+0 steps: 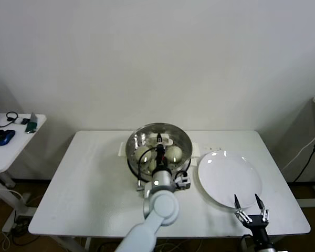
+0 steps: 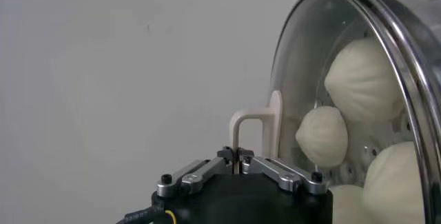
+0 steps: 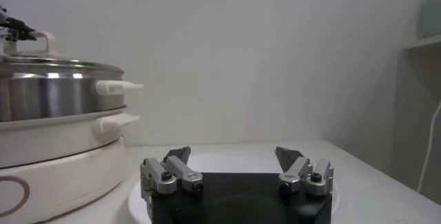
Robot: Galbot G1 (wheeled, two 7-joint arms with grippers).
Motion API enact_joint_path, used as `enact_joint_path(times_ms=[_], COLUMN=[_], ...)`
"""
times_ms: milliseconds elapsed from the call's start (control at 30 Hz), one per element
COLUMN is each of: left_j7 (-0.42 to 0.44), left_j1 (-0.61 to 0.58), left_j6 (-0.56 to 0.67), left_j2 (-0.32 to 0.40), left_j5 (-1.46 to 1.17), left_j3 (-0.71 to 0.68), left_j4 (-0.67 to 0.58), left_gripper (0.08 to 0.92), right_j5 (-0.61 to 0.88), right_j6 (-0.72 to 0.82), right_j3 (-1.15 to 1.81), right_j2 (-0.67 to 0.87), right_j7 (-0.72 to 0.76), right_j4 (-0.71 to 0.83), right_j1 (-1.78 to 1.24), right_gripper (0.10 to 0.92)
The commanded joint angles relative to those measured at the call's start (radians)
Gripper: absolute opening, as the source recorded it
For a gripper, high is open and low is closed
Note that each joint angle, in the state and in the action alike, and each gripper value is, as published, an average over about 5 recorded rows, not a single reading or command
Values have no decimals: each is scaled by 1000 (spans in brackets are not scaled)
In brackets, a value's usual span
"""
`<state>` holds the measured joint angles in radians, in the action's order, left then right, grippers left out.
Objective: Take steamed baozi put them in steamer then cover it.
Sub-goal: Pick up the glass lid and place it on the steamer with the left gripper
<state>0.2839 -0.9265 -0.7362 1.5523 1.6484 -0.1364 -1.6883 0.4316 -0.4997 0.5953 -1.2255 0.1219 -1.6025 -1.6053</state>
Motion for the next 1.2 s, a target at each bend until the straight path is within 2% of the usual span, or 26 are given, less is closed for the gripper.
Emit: enact_joint_path(times_ms=[33,400,567,767,1200], left_j7=[-5,-32,-45,-56,-35], left_j1=[-9,-2,2,1,8], left_j6=[-34,-35,-32,-29,-38], left_j2=[0,5,5,5,-19], left_j5=[-9,-32,-35,-34,-68], left_j3=[5,5,6,9,-1], left_j4=[7,10,22,32,-15], left_gripper=[125,127,185,123,126], right_j5=[0,-13,-14,-15,-15], right_j6=[-1,2,3,1,3], right_j3=[0,-5,-5,-4,-4], right_j2=[-1,-9,-9,-10,-9], right_j7=[1,0,1,1,5], right_j4=[0,2,3,3,0], right_j1=[3,13,14,13,12], right_gripper=[823,823,823,823,823])
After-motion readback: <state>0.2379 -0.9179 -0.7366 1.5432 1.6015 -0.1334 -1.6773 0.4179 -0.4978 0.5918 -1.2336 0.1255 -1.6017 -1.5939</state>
